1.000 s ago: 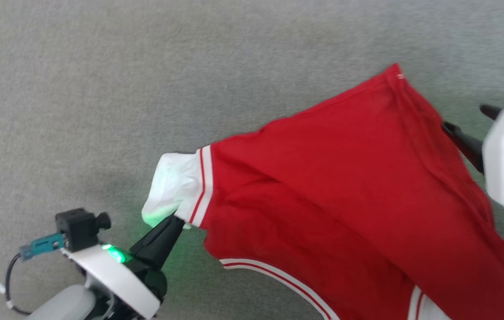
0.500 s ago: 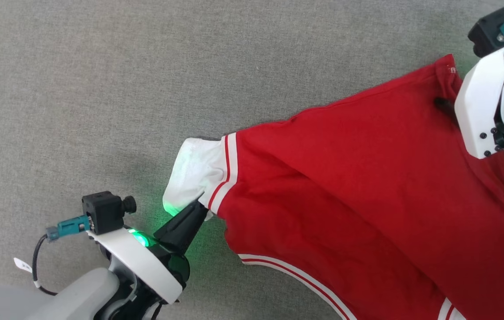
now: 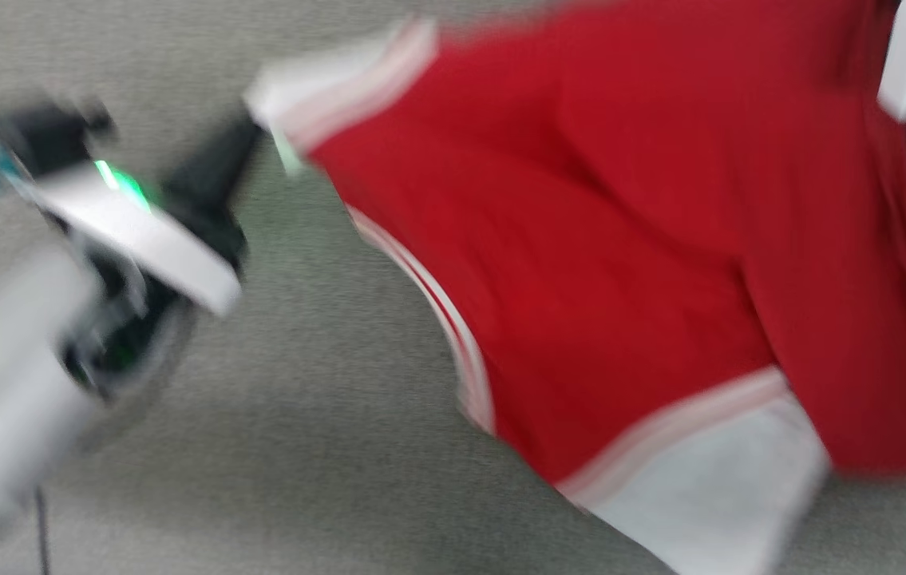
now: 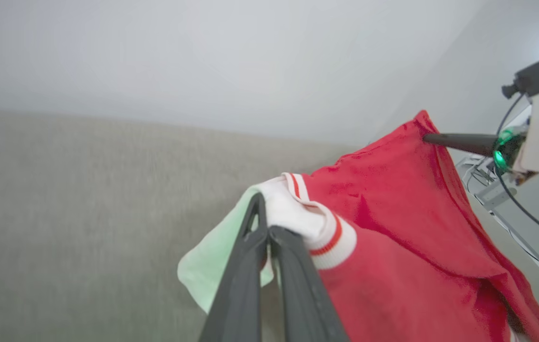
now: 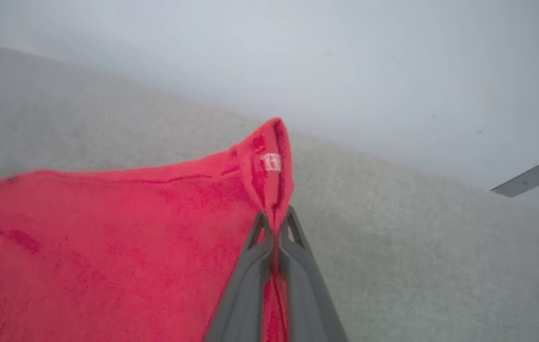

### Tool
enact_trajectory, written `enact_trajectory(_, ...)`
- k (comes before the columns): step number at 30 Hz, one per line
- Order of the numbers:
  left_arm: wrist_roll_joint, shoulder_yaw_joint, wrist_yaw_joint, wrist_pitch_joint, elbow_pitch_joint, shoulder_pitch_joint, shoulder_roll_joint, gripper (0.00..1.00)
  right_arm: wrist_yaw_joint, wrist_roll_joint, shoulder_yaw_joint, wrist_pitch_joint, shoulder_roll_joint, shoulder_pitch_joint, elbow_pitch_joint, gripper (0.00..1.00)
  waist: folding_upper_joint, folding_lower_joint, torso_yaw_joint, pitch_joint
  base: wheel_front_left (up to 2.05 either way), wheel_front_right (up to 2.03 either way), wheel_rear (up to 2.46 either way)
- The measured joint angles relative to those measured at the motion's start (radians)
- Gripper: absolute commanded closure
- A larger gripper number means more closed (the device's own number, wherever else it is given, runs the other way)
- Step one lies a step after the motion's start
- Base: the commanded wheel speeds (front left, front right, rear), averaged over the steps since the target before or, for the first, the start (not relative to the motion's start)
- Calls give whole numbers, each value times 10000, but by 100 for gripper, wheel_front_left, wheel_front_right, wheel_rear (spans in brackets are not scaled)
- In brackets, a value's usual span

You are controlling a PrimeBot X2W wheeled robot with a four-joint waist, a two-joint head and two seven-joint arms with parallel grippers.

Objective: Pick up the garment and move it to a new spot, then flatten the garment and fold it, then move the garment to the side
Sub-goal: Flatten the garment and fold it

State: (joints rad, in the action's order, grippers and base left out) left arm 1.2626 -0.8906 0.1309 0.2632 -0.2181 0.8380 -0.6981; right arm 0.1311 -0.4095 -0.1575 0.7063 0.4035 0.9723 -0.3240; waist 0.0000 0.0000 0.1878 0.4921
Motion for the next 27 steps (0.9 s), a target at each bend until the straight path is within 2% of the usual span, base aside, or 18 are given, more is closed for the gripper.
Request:
enact_trajectory(4, 495, 445, 0, -2, -815, 2016, -69, 100, 0, 715, 652, -945, -493, 1487, -742, 100, 0, 0, -386, 212, 0, 0, 0)
enact_trajectory(11, 1009, 1701, 10, -4, -2932, 5651, 245, 100, 15, 2441, 2468, -3438, -1584, 4325, -2048, 100, 0, 0, -1042, 822, 0, 0, 0)
enact_trajectory(17, 934, 2550, 15, -10, -3753, 7566, 451, 100, 33, 3545, 3455, -5110, -2209, 5716, -2905, 100, 0, 0, -1512, 1110, 0, 0, 0)
enact_trajectory(22, 1432, 2763, 13, -29, -3016, 7221, 593, 100, 29, 3791, 3590, -5846, -2303, 5570, -3473, 100, 0, 0, -1582, 1016, 0, 0, 0)
enact_trajectory(27, 1912, 2378, 6, -21, -1505, 4623, 422, 100, 25, 3221, 2830, -5923, -2144, 3767, -3657, 100, 0, 0, -1480, 746, 0, 0, 0)
